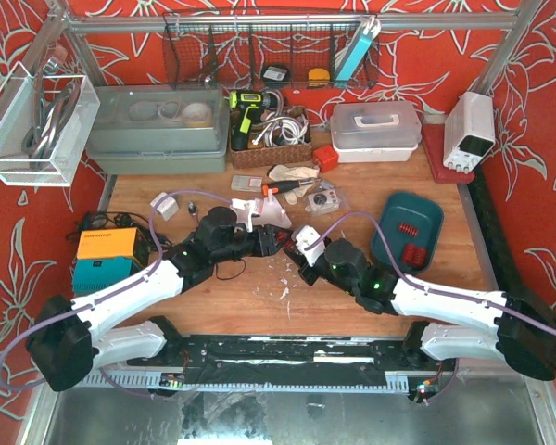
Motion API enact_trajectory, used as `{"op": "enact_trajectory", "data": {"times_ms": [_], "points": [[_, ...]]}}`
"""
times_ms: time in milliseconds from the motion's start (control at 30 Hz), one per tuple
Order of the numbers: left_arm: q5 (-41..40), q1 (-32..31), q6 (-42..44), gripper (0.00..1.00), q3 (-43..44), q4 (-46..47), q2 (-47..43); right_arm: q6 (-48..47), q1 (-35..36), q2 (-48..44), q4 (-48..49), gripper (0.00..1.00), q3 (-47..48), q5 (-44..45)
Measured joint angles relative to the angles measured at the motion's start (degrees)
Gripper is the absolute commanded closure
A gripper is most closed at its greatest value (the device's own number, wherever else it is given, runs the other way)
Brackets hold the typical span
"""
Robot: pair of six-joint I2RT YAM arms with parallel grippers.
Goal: Install the large spring
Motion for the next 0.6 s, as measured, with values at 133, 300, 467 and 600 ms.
{"op": "enact_trajectory", "data": {"times_ms": [133,300,467,600], "points": [[1.53,0.0,-0.72,0.51,0.0,0.0,0.44,-0.85,0.72,0.35,0.13,1.0,0.0,0.7],[2.1,0.0,-1.31,0.58,0.0,0.02,0.42,-1.49,1.01,0.37,0.98,1.0,0.0,0.94],[1.95,0.04,-1.77,0.73,-0.33,0.02,0.17,-1.92,1.16,0.59,1.4,1.0,0.0,1.27],[1.86,0.28,-2.12,0.87,-1.31,0.5,-0.48,-2.21,1.33,1.14,1.64,0.92,0.0,1.46]]}}
